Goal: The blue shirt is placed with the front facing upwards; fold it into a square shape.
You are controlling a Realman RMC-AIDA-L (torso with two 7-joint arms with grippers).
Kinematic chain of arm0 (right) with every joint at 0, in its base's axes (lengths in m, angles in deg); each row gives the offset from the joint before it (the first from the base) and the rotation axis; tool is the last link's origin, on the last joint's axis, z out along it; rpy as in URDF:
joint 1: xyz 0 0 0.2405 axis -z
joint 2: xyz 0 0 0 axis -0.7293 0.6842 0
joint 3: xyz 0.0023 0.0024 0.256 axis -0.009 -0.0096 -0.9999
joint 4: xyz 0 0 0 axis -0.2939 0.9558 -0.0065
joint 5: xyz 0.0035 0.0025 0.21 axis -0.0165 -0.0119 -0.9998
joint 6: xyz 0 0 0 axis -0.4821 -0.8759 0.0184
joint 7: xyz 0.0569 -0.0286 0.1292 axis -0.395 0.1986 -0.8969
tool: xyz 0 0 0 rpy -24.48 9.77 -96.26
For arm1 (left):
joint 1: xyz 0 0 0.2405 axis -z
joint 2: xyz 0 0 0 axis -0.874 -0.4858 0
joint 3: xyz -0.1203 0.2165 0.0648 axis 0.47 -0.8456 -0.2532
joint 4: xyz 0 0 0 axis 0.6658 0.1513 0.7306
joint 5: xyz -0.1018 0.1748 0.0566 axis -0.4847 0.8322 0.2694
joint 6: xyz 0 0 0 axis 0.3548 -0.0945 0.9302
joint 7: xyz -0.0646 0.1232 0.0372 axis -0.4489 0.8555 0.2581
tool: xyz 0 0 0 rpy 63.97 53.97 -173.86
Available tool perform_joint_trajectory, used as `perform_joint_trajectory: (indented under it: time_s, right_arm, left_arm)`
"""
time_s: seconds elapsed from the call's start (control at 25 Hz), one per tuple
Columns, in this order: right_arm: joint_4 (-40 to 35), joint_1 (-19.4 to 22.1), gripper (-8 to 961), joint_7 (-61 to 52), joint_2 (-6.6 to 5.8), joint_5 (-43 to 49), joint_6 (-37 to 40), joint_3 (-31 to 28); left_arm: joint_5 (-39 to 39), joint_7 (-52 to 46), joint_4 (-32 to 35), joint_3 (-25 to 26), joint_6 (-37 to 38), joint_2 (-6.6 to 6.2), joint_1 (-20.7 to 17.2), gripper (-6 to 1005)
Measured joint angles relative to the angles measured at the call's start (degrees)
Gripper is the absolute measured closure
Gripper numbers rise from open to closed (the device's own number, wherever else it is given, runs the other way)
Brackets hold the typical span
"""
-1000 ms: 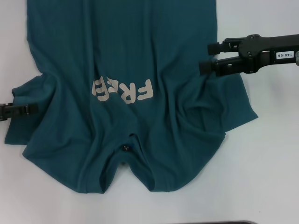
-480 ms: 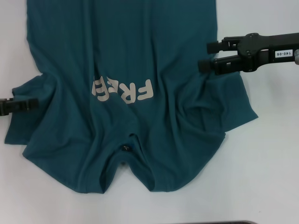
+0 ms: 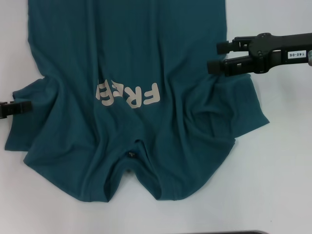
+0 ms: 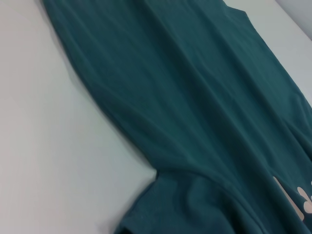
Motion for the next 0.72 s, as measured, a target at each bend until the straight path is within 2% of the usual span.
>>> perform_joint_trajectory:
  time_s: [0.08, 0.72]
  right_arm:
    - [0.01, -0.04, 26, 0.00, 0.00, 0.00, -0.01, -0.01]
    - [0.11, -0.14, 26, 0.01, 0.16, 0.00, -0.06, -0.24]
  left_arm:
    - [0.02, 0.00, -0.12, 0.07, 0.04, 0.01, 0.04, 598]
    - [0.02, -0.45, -0.63, 0.55, 0.10, -0.50, 0.38, 972]
